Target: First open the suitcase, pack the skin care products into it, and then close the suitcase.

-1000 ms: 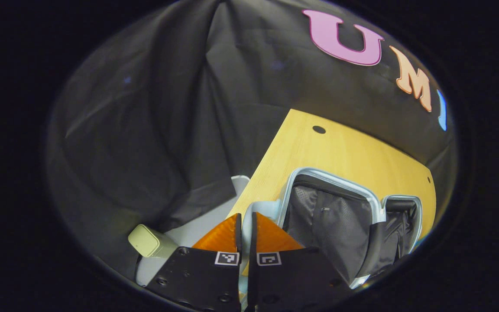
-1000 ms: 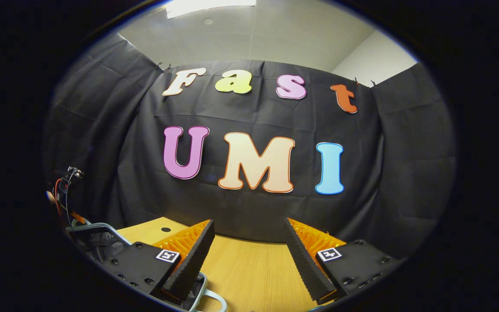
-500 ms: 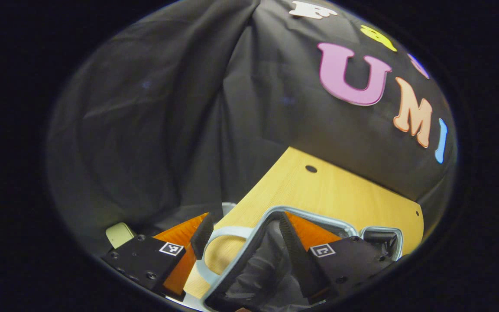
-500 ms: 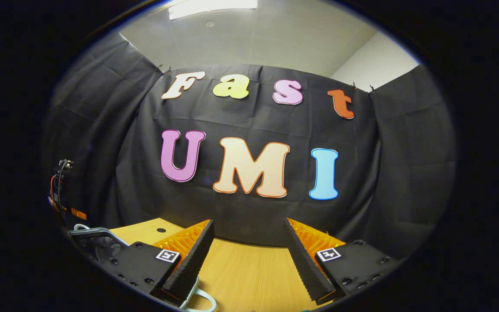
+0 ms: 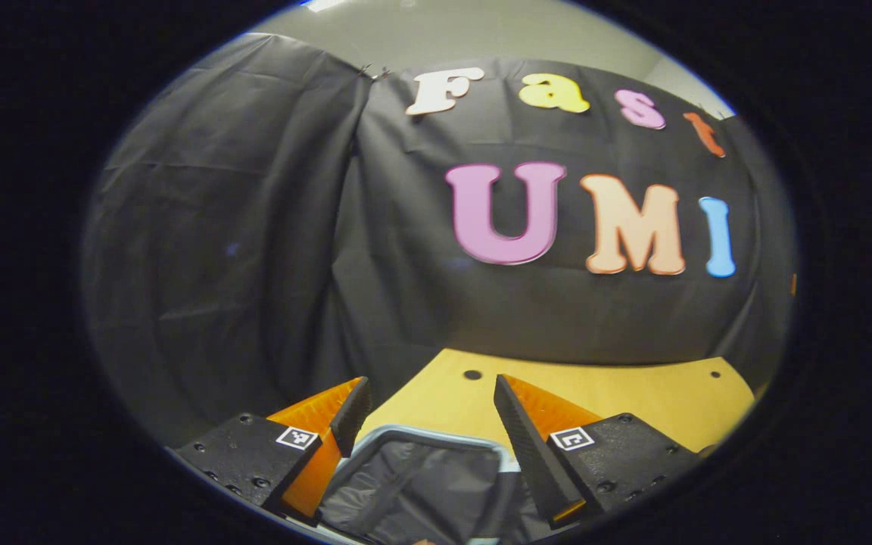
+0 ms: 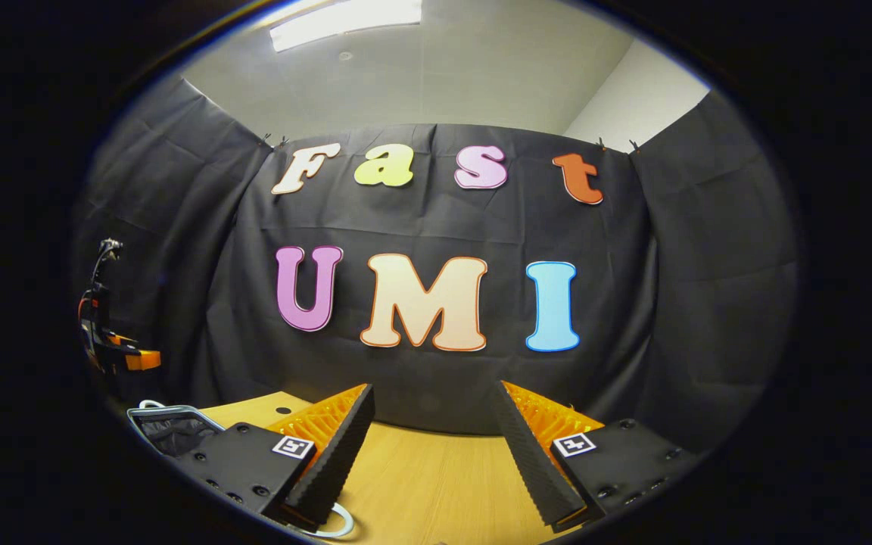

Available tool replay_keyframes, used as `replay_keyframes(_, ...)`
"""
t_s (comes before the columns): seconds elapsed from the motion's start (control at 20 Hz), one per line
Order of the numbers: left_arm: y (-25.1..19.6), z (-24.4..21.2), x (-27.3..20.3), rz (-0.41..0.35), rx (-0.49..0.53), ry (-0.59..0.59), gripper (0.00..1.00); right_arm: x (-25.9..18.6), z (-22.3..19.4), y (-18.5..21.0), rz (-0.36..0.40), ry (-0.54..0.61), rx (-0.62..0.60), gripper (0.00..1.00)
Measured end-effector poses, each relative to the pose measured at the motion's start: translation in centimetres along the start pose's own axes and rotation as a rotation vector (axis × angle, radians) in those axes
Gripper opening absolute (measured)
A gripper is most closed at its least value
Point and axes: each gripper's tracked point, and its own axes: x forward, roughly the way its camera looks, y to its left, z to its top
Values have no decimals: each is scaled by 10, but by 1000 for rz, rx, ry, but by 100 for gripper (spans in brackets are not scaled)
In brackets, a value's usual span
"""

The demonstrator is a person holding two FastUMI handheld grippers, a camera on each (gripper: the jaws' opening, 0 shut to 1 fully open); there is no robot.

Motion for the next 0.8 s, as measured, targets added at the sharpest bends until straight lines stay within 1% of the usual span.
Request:
replay_keyframes(0.05, -22, 5, -4, -30, 3, -15, 95, -2, 3, -7, 2, -6, 5, 98)
replay_keyframes(0.1, -43, 12, -11, -55, 4, -27, 95, -5, 4, -13, 3, -12, 9, 100)
replay_keyframes(0.15, -62, 16, -19, -83, 3, -38, 95, -8, 4, -19, 5, -14, 12, 96)
replay_keyframes(0.25, -97, 18, -37, -136, 5, -47, 95, -12, 3, -29, 5, -13, 19, 96)
replay_keyframes(0.3, -112, 20, -44, -155, 9, -51, 93, -15, 2, -35, 5, -12, 24, 96)
replay_keyframes(0.4, -142, 18, -54, -193, 14, -46, 95, -20, 2, -45, 3, -13, 30, 96)
replay_keyframes(0.45, -157, 17, -56, -212, 15, -43, 94, -22, 0, -51, 2, -12, 33, 98)
replay_keyframes(0.5, -169, 16, -61, -224, 11, -39, 95, -25, -1, -56, 1, -9, 36, 96)
replay_keyframes(0.6, -194, 11, -69, -259, 2, -28, 95, -29, -3, -66, -1, -4, 42, 98)
replay_keyframes(0.8, -244, -10, -87, -334, -2, 15, 95, -41, -8, -84, 2, 6, 42, 98)
